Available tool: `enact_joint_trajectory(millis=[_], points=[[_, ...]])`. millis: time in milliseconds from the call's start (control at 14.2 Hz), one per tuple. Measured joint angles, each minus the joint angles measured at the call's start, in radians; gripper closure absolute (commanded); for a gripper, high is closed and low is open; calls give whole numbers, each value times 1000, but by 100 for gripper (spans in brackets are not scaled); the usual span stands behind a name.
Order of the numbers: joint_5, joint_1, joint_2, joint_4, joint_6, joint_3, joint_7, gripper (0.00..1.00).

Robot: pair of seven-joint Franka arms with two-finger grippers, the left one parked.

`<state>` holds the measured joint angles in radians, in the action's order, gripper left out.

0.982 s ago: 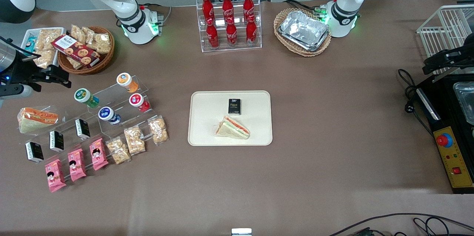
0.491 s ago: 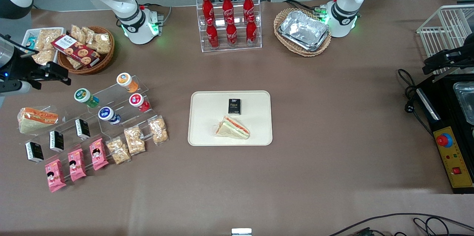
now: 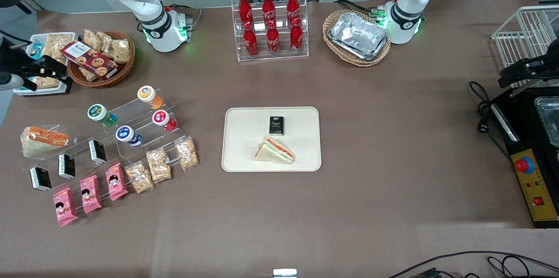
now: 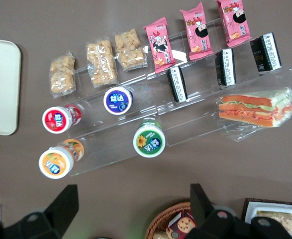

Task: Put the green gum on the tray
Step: 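Move the right gripper down over the green gum bottle on the rack, then close the right gripper on the green gum bottle and lift it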

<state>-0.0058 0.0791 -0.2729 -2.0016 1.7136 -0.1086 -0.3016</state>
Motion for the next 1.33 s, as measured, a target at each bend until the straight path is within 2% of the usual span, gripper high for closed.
enact_joint_trajectory(millis=[491,1123,1193,1333], points=[[-49,0,-7,-286,359,5,0,0],[-53,16,92,-422,631,-16,0,1],[-53,16,99,-428,640,-16,0,7],[-53,16,110,-429,651,-16,0,40]])
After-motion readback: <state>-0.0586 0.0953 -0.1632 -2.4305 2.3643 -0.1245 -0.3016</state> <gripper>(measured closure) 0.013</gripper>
